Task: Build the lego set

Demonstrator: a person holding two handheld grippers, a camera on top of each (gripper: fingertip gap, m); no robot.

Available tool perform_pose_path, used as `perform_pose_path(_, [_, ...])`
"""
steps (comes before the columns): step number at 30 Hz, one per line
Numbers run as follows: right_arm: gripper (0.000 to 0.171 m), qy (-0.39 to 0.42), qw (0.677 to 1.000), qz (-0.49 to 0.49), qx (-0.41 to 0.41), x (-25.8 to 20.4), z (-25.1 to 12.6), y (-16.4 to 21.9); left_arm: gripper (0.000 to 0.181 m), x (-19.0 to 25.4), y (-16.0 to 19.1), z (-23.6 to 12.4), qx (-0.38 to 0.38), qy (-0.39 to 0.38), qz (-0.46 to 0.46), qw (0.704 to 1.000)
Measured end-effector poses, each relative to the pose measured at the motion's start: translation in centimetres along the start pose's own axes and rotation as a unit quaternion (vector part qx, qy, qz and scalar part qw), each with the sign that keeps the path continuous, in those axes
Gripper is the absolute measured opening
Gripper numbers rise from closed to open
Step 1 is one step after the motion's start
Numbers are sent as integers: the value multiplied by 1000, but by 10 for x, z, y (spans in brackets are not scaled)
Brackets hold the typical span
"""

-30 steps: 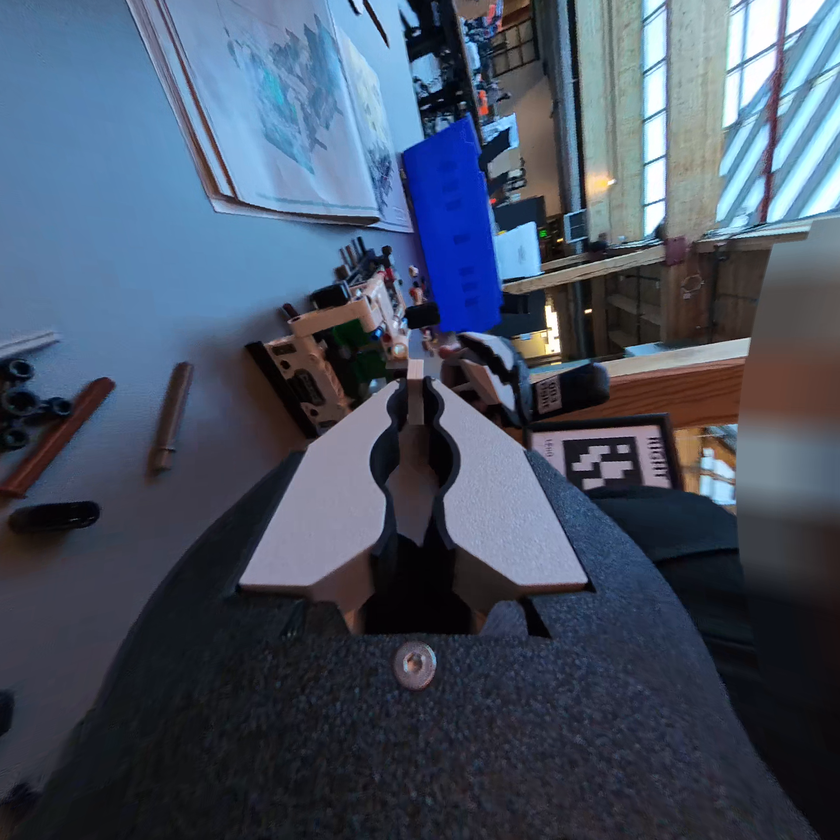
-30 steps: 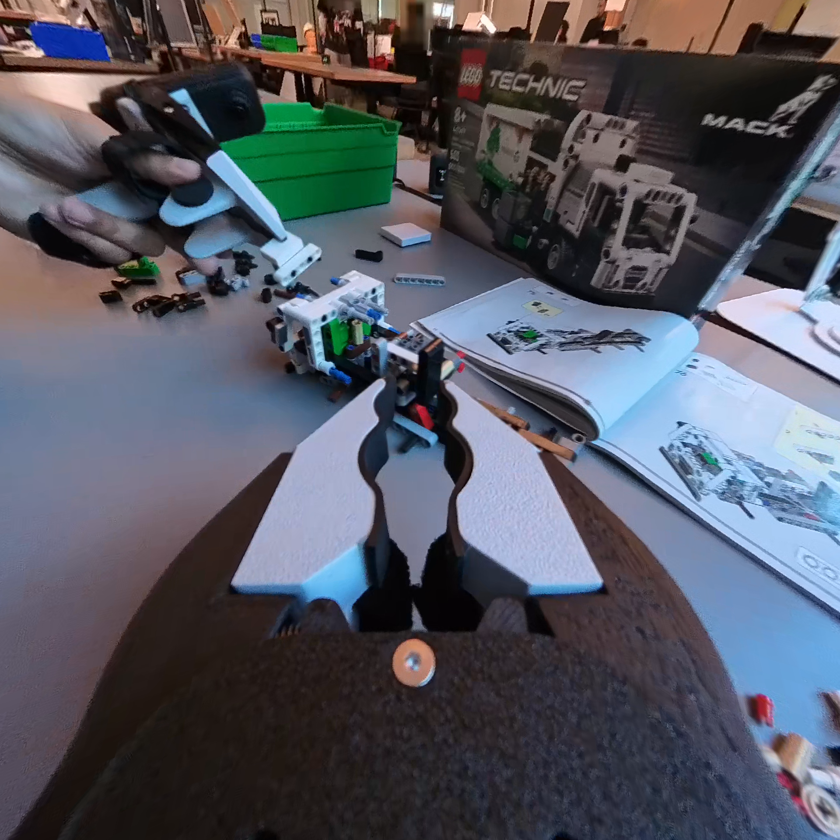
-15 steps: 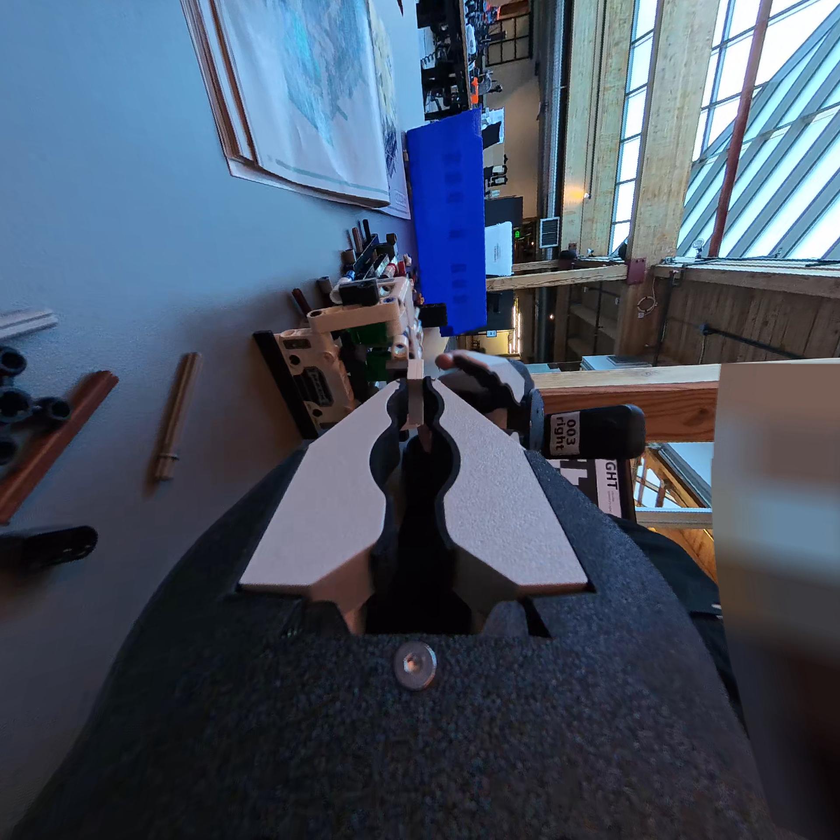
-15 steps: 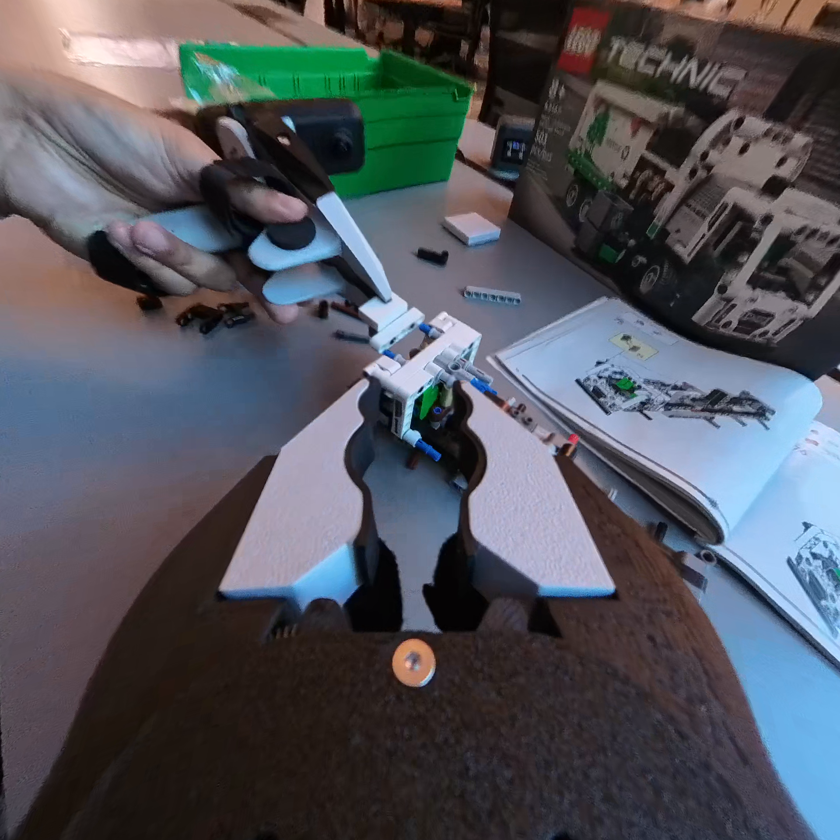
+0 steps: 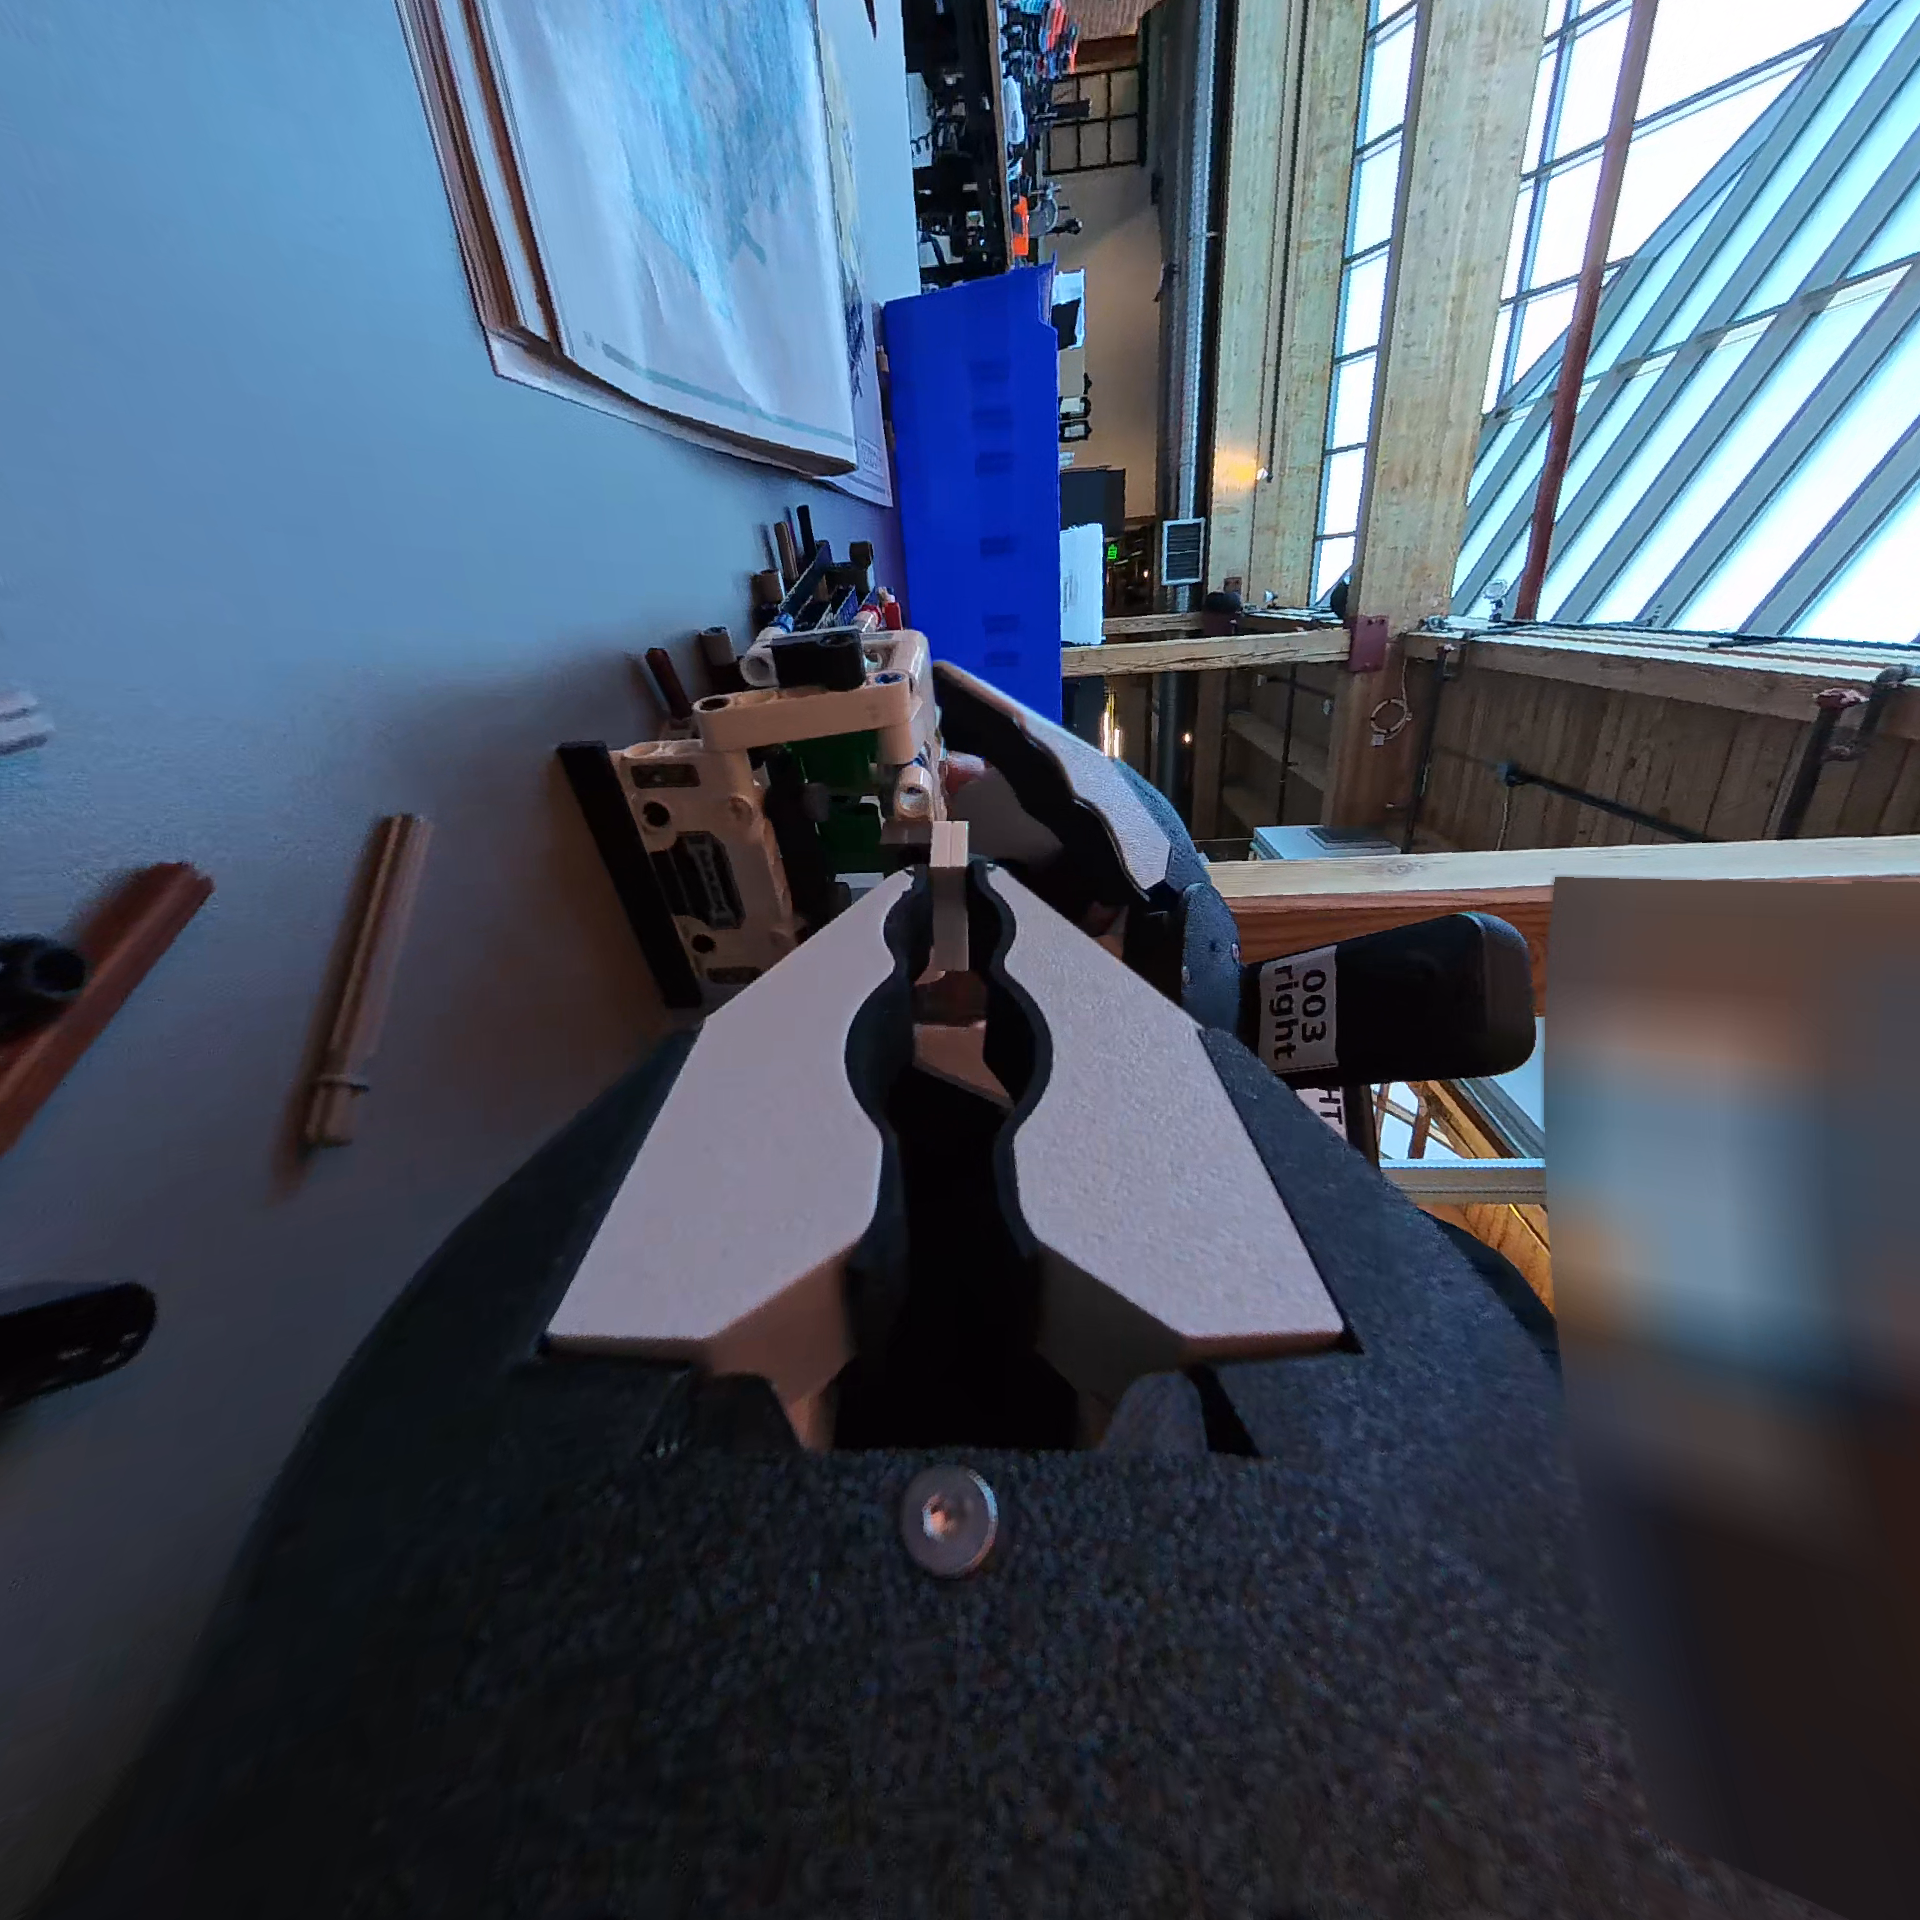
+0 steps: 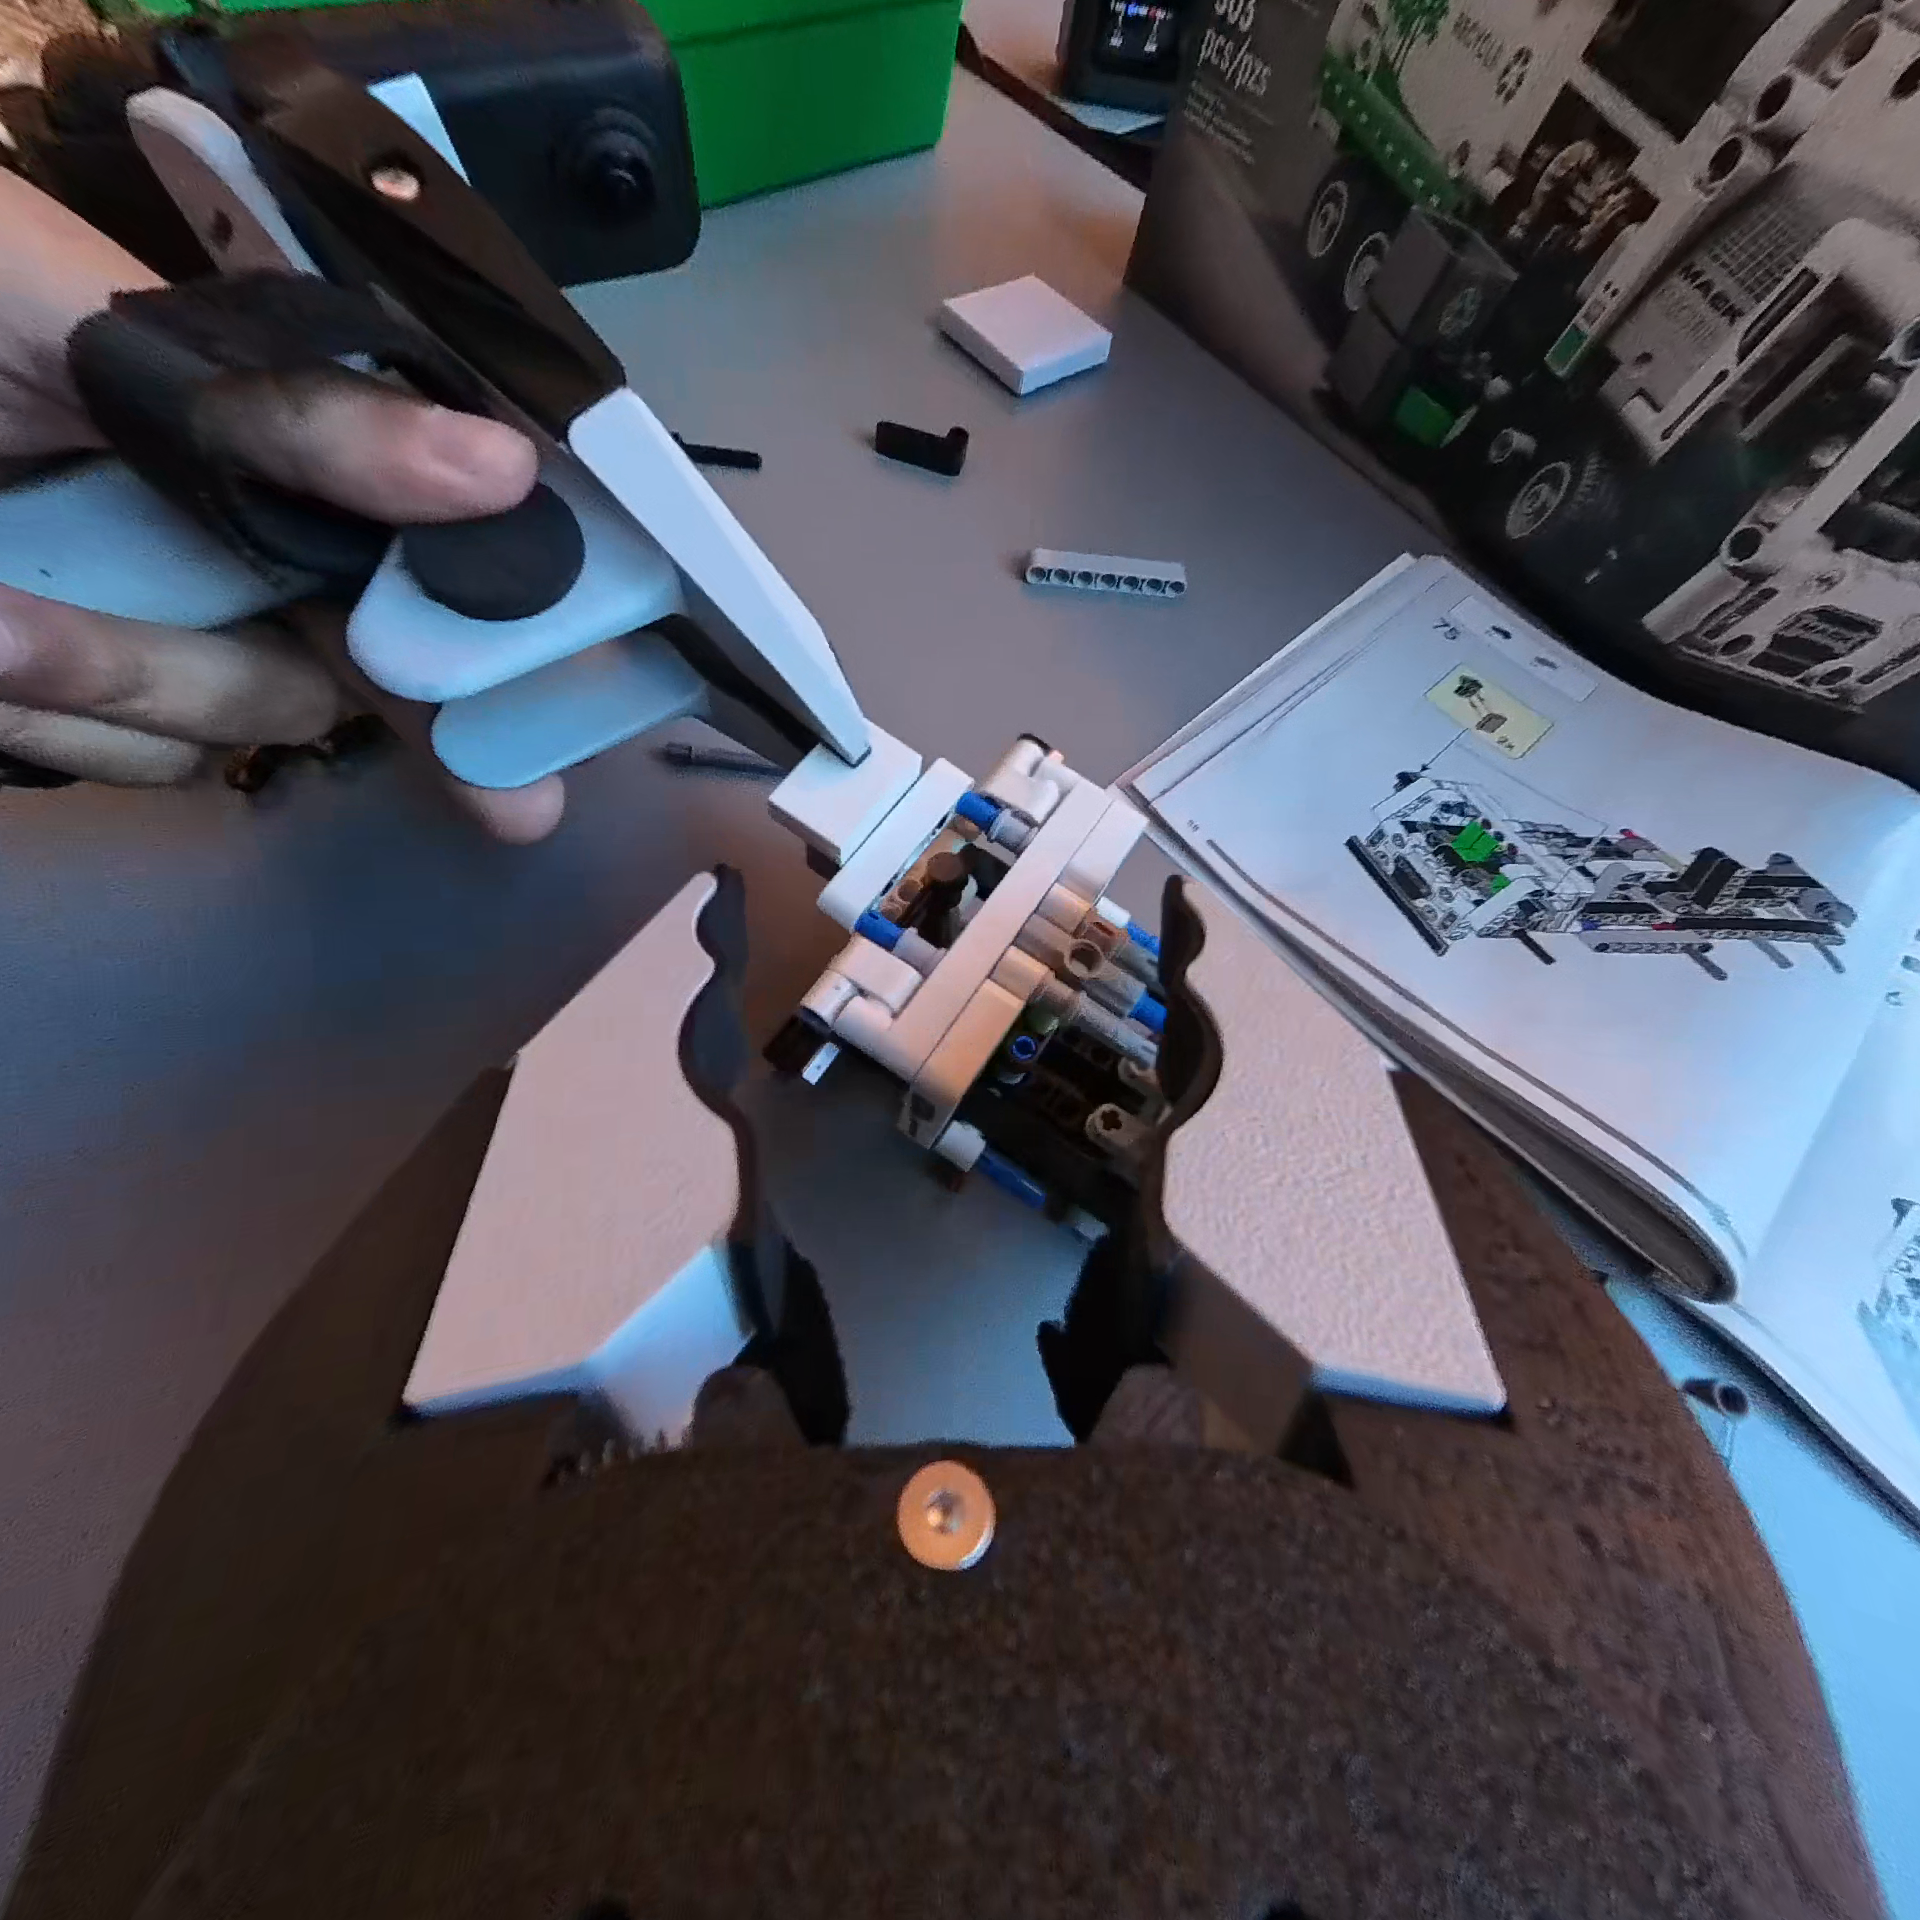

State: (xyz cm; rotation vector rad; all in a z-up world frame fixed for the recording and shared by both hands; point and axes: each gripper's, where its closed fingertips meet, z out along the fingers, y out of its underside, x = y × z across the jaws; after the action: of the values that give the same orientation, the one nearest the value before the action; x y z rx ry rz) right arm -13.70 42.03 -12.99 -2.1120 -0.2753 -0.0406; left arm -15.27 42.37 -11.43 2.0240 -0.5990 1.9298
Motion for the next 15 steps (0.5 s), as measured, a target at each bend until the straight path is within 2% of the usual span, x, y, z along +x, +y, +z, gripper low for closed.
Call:
perform_pose_path(9, [73, -6, 1000, 0, 0, 2, 1, 3, 6, 0, 2, -2, 0, -1, 10, 1000])
perform_pose_path(15, [70, -38, 998, 4, 54, -1, -22, -7, 6, 2, 2, -10, 4, -12, 28, 1000])
